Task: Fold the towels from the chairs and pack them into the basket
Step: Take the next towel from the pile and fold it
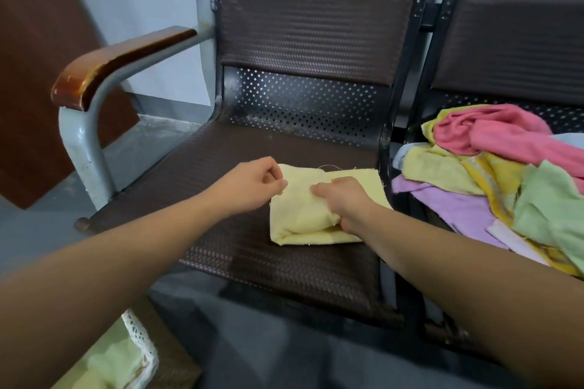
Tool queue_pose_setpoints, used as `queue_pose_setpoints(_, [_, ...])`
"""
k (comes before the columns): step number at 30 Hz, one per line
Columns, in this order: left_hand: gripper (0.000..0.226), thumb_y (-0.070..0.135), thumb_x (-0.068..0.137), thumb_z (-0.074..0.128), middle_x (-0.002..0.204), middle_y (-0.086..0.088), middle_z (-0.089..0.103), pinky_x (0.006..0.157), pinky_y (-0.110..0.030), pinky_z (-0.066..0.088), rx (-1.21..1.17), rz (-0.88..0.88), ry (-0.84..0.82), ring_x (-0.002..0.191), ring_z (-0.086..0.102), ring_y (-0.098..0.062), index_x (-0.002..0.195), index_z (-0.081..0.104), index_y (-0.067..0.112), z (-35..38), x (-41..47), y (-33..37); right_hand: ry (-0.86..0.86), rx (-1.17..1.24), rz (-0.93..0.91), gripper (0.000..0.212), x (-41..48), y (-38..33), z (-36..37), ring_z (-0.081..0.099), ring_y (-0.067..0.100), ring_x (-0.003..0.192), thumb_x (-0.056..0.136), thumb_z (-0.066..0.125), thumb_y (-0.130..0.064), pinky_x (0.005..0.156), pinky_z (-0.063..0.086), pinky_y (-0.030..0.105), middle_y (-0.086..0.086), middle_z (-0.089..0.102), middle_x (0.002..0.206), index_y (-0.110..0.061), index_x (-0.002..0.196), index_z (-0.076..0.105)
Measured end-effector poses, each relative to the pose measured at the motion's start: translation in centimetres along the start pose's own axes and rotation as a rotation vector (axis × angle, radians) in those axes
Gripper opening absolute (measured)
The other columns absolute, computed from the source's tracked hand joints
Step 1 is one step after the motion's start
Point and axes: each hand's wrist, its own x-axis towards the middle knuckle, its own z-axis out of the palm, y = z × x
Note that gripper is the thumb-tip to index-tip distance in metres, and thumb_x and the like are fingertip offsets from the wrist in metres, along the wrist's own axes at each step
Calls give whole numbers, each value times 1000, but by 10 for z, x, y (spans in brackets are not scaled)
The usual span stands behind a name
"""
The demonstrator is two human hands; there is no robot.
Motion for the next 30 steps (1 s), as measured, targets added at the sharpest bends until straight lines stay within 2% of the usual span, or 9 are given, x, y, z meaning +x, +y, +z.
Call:
queue_pose_setpoints(3, [33, 36, 95, 61, 121, 0, 60, 91, -29, 46, 148, 41, 30, 111, 57, -15, 123, 55, 20, 16, 4, -16, 31, -117, -158, 13, -1, -3, -2, 67, 27, 88, 91, 65, -14, 74, 54, 38, 10, 68, 98, -2, 97, 62])
queue_pose_setpoints(7, [73, 47, 97, 53, 165, -3, 17, 121, -35, 18, 230, 9, -150, 152, 13, -22, 157, 22, 20, 32, 6, -27, 69, -527, -421, 50, -5, -1, -10, 55, 23, 109, 95, 60, -22, 87, 45, 33, 4, 51, 121, -14, 140, 40])
queue_pose_setpoints(9, [68, 53, 92, 53, 152, -5, 39, 113, -40, 34, 125, -85, -92, 143, 34, -26, 148, 38, 17, 38, 13, -31, 23, -795, -555, 53, -5, 9, -14, 46, 25, 129, 97, 54, -30, 106, 39, 36, 8, 43, 142, -17, 147, 40])
queue_pose_setpoints(11, [47, 51, 89, 55, 112, -2, 58, 82, -35, 47, -34, -232, 48, 106, 57, -21, 117, 55, 12, 40, 20, -27, -99, -976, -541, 53, -5, 17, -17, 32, 24, 145, 102, 43, -42, 119, 24, 39, 7, 34, 158, -19, 150, 41])
queue_pose_setpoints(13, [34, 45, 91, 58, 83, -3, 58, 64, -31, 43, -154, -346, 77, 76, 56, -20, 88, 55, 11, 41, 25, -21, -206, -1068, -482, 58, -9, 27, -17, 16, 21, 152, 105, 32, -49, 124, 9, 41, 5, 17, 166, -21, 156, 31])
queue_pose_setpoints(15, [38, 46, 90, 62, 78, -3, 57, 57, -29, 40, -234, -421, 35, 66, 52, -17, 90, 58, 9, 43, 26, -15, -237, -1097, -487, 59, -12, 33, -15, 4, 19, 155, 106, 25, -48, 125, -1, 41, 6, 6, 168, -22, 159, 21])
queue_pose_setpoints(22, [38, 32, 85, 71, 95, -7, 71, 54, -28, 49, -512, -561, 61, 77, 66, -20, 112, 64, 7, 26, 21, -18, -285, -906, -465, 55, -30, 22, 17, 12, 23, 152, 108, 22, -38, 122, 5, 36, 13, 17, 165, -10, 155, 28])
queue_pose_setpoints(25, [36, 29, 85, 68, 98, -9, 70, 62, -34, 55, -507, -556, 163, 84, 68, -25, 112, 63, 5, 10, 14, -21, -304, -441, -309, 44, -35, 9, 30, 38, 27, 139, 107, 32, -29, 110, 27, 34, 10, 47, 145, -4, 140, 49])
queue_pose_setpoints(30, [31, 29, 84, 68, 97, -8, 68, 58, -31, 46, -391, -414, 234, 83, 64, -20, 106, 66, 7, -4, 9, 3, -194, 199, -80, 45, -21, -12, 18, 55, 22, 117, 102, 43, -46, 101, 45, 40, 4, 61, 123, -13, 125, 63])
